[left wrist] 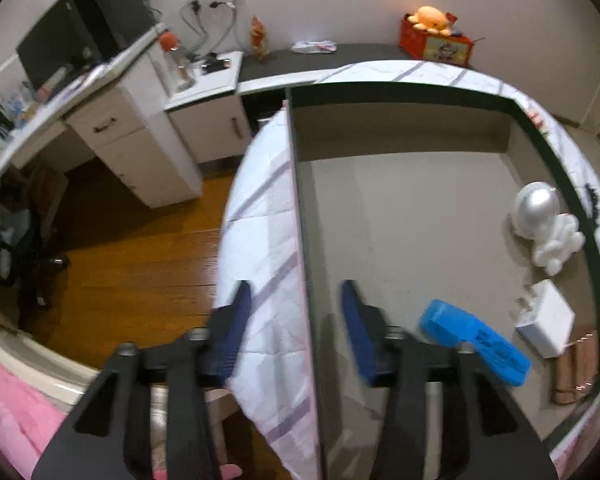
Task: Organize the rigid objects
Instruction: 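Open both grippers in the box and withdraw them, then grasp black rhinestone hair clip with right gripper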
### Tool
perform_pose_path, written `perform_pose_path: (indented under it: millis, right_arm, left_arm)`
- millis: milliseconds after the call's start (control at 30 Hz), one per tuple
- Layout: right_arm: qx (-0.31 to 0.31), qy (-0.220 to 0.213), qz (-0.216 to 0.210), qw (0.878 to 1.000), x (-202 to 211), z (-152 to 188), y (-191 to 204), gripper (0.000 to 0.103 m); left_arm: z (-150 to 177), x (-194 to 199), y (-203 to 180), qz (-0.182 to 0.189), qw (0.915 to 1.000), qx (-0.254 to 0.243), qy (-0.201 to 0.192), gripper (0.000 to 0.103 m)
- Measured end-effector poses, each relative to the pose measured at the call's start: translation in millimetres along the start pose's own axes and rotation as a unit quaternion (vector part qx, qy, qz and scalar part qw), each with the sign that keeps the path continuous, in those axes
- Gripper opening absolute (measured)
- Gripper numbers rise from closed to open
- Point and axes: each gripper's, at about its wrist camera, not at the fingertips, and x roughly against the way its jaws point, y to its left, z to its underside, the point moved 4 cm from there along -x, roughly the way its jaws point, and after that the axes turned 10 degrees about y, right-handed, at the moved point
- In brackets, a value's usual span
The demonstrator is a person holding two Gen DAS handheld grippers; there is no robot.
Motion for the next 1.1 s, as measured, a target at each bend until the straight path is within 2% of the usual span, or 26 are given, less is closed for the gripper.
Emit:
perform_pose_path:
  millis: [33, 100, 167, 233, 433, 633, 867, 900, 933, 1000, 1100]
  right_arm:
    - [-0.003, -0.002, 0.003, 1.000, 0.1, -0.3, -1.3, 0.079]
    - [-0.008, -0.005, 0.007, 1.000, 0.1, -1.1, -3.9, 0.079]
    - [-0.013, -0.008, 0.012, 1.000, -0.3, -2.8, -6.0, 0.079]
    - [-0.014, -0.005, 0.013, 1.000, -2.5, -5.0, -7.2, 0.079]
    - [-0.025, -0.006, 0.020, 0.999, -8.0, -13.3, -12.3, 0.079]
    - [-0.027, 0.001, 0.039, 0.999, -16.8, -21.8, -17.5, 0.079]
    - [-0.019, 0.014, 0.041, 0.999, -26.1, -24.6, -9.5, 0.079]
    - [-0.020, 0.013, 0.040, 0.999, -26.4, -25.7, -10.3, 0.074]
    - [-0.018, 0.011, 0.040, 0.999, -26.2, -26.6, -10.4, 0.062]
    - [-0.015, 0.007, 0.035, 0.999, -25.9, -28.1, -11.2, 0.049]
    - [0.009, 0.013, 0.023, 1.000, -26.3, -27.9, -3.3, 0.040]
  left_arm:
    - [0.8, -0.3, -0.5, -0.004, 1.0000, 0.001, 0.000, 0.027]
    - [1.8, 0.0, -1.1, 0.000, 1.0000, 0.008, -0.001, 0.019]
    - [1.8, 1.3, -2.6, 0.000, 0.9999, 0.013, -0.003, 0.016]
    - [-1.8, 1.3, -6.7, 0.011, 0.9999, 0.010, -0.001, 0.015]
    - [-15.2, -1.0, -13.0, -0.023, 0.9997, 0.007, 0.005, 0.015]
    - [-16.4, -13.4, -10.0, -0.014, 0.9997, 0.016, 0.013, 0.014]
    - [-16.3, -19.6, -10.4, -0.008, 0.9995, 0.018, 0.023, 0.014]
    - [-15.4, -20.4, -10.7, -0.007, 0.9995, 0.018, 0.025, 0.014]
    - [-15.4, -21.1, -11.1, -0.007, 0.9995, 0.016, 0.027, 0.014]
    - [-15.4, -21.0, -10.5, -0.003, 0.9995, 0.018, 0.026, 0.014]
    - [-14.8, -21.6, -10.2, 0.003, 0.9995, 0.020, 0.025, 0.014]
